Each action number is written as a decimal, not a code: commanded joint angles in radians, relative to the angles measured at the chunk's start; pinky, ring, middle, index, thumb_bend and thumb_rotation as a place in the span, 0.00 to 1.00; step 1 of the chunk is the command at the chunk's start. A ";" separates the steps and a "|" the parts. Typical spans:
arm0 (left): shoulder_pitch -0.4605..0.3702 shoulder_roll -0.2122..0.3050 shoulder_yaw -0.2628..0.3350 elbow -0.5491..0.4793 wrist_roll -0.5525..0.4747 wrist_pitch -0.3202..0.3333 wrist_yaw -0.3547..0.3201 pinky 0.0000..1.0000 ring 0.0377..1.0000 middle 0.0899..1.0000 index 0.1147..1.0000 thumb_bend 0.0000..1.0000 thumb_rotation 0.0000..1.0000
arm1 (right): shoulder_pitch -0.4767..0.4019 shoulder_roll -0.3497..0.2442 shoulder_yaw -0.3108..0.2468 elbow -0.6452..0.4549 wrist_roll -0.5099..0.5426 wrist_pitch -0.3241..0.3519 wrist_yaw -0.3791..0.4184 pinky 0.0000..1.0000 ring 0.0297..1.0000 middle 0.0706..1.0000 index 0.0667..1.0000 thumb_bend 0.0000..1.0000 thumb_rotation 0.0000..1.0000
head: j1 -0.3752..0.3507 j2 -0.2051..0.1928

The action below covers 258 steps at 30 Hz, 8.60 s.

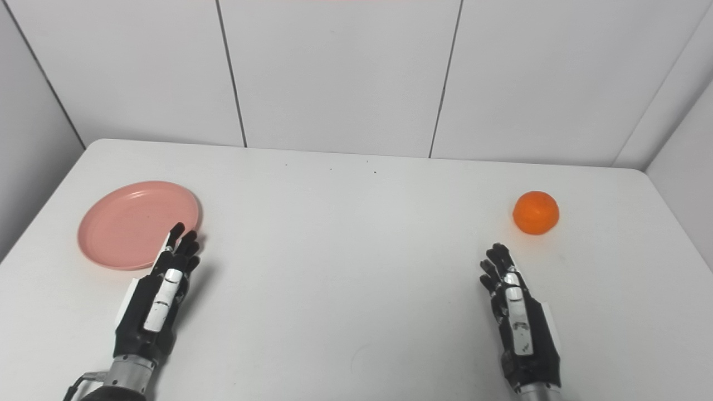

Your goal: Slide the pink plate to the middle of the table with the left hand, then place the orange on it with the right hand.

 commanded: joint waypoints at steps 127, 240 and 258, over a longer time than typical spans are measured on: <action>-0.701 0.510 0.324 1.330 -0.365 -0.300 -0.567 0.74 0.80 0.84 0.90 0.98 0.62 | 0.037 -0.038 -0.017 0.198 0.048 -0.033 0.099 0.97 0.95 0.96 0.93 0.71 0.91 | 0.028 -0.017; -0.423 -0.061 0.060 0.491 -0.245 0.103 -0.168 0.90 0.89 0.88 0.95 0.84 0.65 | 0.070 0.019 0.043 0.052 -0.020 0.062 0.023 0.92 0.91 0.93 0.91 0.75 0.86 | -0.087 0.047; -0.410 -0.109 0.054 0.514 -0.261 0.071 -0.153 0.89 0.88 0.86 0.95 0.85 0.59 | 0.067 0.044 0.081 0.029 -0.055 0.080 -0.015 0.92 0.91 0.92 0.91 0.79 0.85 | -0.165 0.059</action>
